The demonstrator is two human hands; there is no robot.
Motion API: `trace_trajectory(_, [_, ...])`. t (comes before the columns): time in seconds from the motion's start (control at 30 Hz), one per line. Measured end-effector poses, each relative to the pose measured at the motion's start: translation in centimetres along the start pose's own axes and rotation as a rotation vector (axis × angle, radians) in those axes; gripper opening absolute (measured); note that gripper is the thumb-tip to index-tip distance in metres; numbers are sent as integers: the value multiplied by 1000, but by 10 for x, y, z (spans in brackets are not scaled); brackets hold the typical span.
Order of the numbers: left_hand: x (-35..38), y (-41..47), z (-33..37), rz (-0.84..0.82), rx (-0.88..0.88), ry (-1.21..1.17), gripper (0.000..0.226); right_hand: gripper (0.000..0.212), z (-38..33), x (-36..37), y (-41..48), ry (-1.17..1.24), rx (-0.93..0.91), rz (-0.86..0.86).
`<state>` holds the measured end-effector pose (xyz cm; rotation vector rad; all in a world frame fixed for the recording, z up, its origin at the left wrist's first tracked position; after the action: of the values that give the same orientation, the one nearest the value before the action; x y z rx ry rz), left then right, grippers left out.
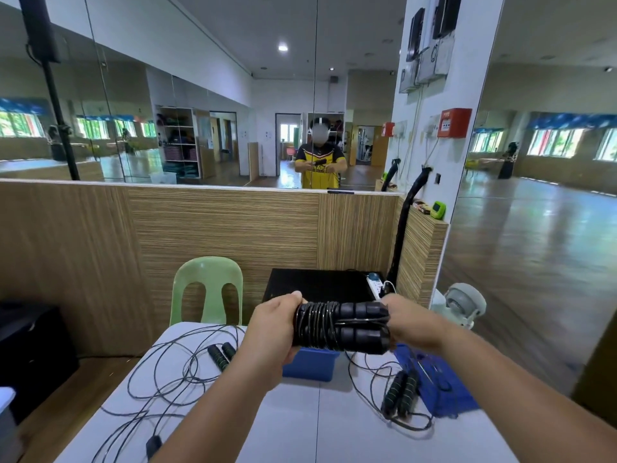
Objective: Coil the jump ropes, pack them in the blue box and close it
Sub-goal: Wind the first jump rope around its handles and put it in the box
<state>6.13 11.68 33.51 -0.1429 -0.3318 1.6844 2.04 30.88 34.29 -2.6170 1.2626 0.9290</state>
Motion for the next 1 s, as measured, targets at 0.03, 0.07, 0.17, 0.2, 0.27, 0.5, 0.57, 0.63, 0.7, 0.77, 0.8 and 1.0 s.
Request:
trace_trajectory(0.03, [2, -2, 3, -5, 35, 21, 34, 37, -7, -7, 5, -22, -3, -15])
trace_trajectory(0.07, [3, -3, 6, -3, 64, 32, 35, 42, -15, -12, 9, -37, -6, -23])
trace_trajectory(0.17, [2, -5, 15, 52, 188, 106, 38, 44, -35, -23, 20, -70, -7, -21])
trace_trajectory(0.2, [-1, -4, 18, 85, 230, 136, 39, 41, -41, -23, 22, -68, 4, -17])
trace_trajectory(0.27, [-7, -5, 22, 164, 308, 183, 40, 37, -49, -20, 26, -62, 38, 6])
trace_trajectory(0.5, [-26, 1, 15, 337, 347, 130, 39, 31, -53, 5, 18, 56, 62, 193])
trace_trajectory(0.57, [-25, 4, 7, 339, 307, 74, 38, 35, -56, 0, 15, -109, -32, 334])
trace_trajectory(0.63, [-22, 5, 0, 332, 267, 20, 38, 41, -55, -1, 14, -102, -97, 428])
trace_trajectory(0.7, [-18, 3, -5, 306, 258, -2, 39, 45, -50, -2, 12, -192, -117, 438])
trace_trajectory(0.77, [-16, -3, -2, 294, 312, 81, 39, 44, -46, -3, 12, -188, -102, 436])
trace_trajectory(0.8, [-17, -6, 3, 313, 363, 188, 39, 42, -45, -4, 13, -162, -110, 442])
trace_trajectory(1.0, [11, -34, 47, 290, 895, 1026, 57, 44, -51, -10, 13, -290, -107, 449])
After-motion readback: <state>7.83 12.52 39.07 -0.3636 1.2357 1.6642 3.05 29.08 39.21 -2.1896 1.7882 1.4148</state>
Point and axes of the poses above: each hand's wrist, its own y-axis towards the middle knuckle, its own x-axis out of the palm, z = x × y, the point moved 9 cm from there along y, towards the middle knuckle, and after that the axes turned 15 degrees about -x, right-handed, at the moved point
